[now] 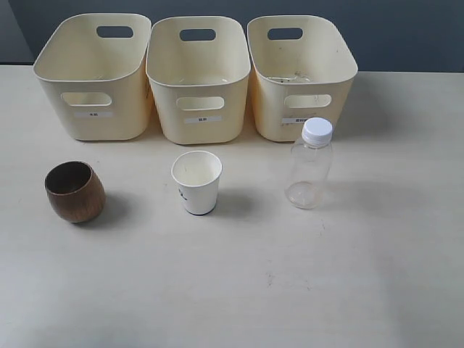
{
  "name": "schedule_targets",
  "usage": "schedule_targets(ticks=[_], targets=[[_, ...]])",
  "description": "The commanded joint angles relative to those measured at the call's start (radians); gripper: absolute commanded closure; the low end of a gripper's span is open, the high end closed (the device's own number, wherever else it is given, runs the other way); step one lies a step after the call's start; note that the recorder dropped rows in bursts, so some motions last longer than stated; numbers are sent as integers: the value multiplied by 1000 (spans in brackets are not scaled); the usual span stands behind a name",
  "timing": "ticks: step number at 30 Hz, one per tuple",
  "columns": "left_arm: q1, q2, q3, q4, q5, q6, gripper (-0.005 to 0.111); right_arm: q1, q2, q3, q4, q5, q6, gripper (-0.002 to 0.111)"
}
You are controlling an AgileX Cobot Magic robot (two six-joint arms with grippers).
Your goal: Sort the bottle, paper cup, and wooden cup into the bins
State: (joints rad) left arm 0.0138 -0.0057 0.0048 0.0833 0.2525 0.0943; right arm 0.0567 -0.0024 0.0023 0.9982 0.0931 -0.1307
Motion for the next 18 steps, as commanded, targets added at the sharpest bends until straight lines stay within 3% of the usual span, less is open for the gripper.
schedule_targets(ticks=[1, 9, 18], targets=[[3, 6, -5, -1, -15, -6, 107, 4, 2, -2, -5, -44, -2, 109], [3, 6, -5, -1, -15, -6, 107, 4, 2, -2, -5, -49, -14, 109], [3, 6, -5, -1, -15, -6, 107, 4, 2, -2, 0, -28, -351, 109]])
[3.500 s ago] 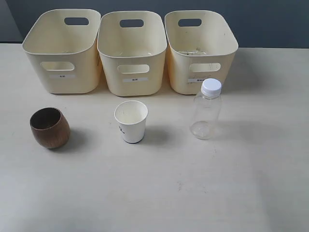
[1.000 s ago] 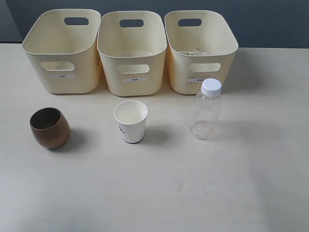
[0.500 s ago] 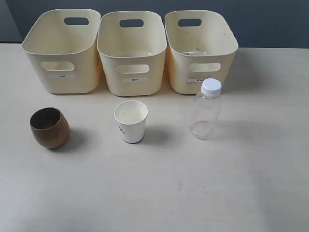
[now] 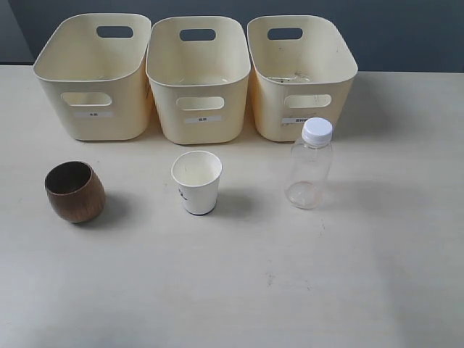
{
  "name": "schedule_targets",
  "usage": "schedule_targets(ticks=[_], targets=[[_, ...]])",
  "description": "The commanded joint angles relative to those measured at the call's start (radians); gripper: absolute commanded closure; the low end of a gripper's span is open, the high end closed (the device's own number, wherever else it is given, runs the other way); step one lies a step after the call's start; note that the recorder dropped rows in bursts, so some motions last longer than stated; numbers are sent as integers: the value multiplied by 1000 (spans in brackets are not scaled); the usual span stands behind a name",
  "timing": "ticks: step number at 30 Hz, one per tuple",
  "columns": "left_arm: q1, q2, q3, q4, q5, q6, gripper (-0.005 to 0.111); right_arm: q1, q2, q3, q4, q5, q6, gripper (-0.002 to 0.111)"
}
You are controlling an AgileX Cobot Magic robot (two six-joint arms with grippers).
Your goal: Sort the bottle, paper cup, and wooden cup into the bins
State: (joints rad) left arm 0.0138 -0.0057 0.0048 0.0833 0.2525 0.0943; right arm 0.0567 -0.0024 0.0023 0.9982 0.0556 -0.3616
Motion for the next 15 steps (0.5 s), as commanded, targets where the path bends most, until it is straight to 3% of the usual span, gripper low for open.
schedule_targets(ticks=[1, 10, 15], targets=[[3, 6, -5, -1, -15, -6, 107, 4, 2, -4, -5, 9, -137, 109], [3, 6, -5, -1, -15, -6, 107, 4, 9, -278, 4, 100, -239, 109], [3, 6, -5, -1, -15, -6, 107, 4, 165, -417, 70, 176, -353, 109]])
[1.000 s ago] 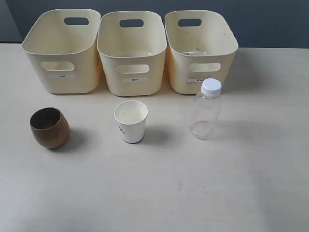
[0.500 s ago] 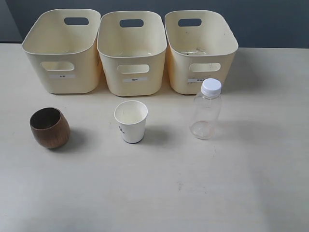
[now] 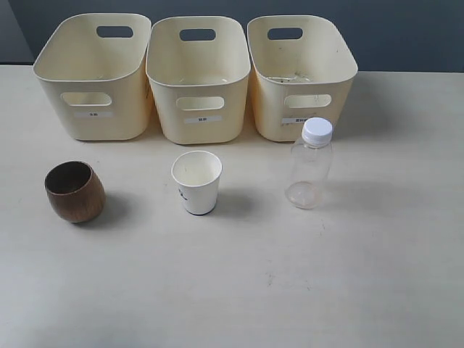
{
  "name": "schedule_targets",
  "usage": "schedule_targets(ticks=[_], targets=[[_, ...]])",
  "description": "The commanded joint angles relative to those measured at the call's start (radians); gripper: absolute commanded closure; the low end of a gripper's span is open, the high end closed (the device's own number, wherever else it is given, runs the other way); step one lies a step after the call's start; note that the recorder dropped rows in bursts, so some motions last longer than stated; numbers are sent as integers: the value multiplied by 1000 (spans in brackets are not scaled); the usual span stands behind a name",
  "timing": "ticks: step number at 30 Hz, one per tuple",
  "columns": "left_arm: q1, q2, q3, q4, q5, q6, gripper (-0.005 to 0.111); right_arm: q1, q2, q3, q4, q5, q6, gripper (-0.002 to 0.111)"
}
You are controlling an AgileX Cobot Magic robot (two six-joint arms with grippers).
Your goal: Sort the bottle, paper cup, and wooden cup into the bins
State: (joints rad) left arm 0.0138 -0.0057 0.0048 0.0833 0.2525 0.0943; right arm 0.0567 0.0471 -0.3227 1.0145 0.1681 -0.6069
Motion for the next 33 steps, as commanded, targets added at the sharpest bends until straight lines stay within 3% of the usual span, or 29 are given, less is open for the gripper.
schedule_targets(ticks=[1, 5, 10, 12, 15, 20, 23, 27, 31, 33], targets=[[3, 6, -5, -1, -15, -6, 107, 4, 160, -119, 81, 86, -156, 109], [3, 6, -5, -1, -15, -6, 107, 4, 533, -328, 285, 311, -493, 109], [3, 6, -5, -1, -15, -6, 107, 4, 946, -587, 97, 385, -525, 109], [3, 6, -5, -1, -15, -6, 107, 8, 1069, -688, -103, 434, -450, 109], [3, 6, -5, -1, -15, -6, 107, 108, 1215, -824, -503, 534, -189, 109], [3, 6, -5, -1, -15, -6, 107, 285, 1351, -893, -566, 612, -139, 109], [3, 6, -5, -1, -15, -6, 107, 338, 1396, -894, -739, 603, -27, 109], [3, 6, -5, -1, -15, -6, 107, 356, 1412, -894, -929, 607, 144, 109], [3, 6, -5, -1, -15, -6, 107, 356, 1410, -896, -900, 629, 148, 107], [3, 6, -5, -1, -15, -6, 107, 356, 1412, -896, -870, 648, 146, 98]])
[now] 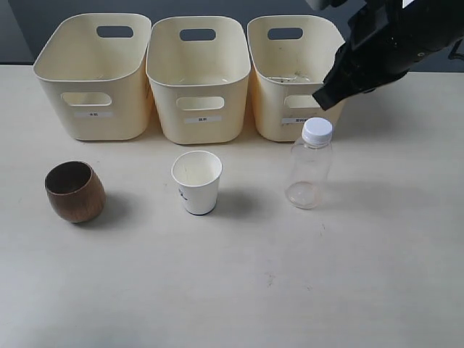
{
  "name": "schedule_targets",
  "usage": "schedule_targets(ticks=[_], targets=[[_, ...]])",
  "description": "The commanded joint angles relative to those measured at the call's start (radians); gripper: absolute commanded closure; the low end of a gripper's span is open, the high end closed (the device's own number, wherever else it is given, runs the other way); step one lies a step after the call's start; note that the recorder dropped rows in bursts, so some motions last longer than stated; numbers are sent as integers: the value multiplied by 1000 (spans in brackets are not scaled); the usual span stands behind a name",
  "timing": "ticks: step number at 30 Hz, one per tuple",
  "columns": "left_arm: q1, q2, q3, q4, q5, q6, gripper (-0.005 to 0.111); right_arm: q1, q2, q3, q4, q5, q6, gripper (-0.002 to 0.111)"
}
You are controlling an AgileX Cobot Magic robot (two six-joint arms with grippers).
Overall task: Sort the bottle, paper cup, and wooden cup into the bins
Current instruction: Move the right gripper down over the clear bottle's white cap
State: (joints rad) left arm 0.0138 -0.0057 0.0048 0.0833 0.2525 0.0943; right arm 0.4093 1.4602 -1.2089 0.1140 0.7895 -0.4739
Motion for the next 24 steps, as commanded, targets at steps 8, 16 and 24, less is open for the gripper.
schedule_targets(ticks=[8, 16, 24], targets=[[3, 6, -5, -1, -15, -6, 107, 3, -1, -9, 88, 18, 46, 22], [3, 6, -5, -1, -15, -6, 107, 3, 46, -9, 95, 20, 46, 28], [3, 6, -5, -1, -15, -6, 107, 0, 121, -12, 33, -1, 105, 28]])
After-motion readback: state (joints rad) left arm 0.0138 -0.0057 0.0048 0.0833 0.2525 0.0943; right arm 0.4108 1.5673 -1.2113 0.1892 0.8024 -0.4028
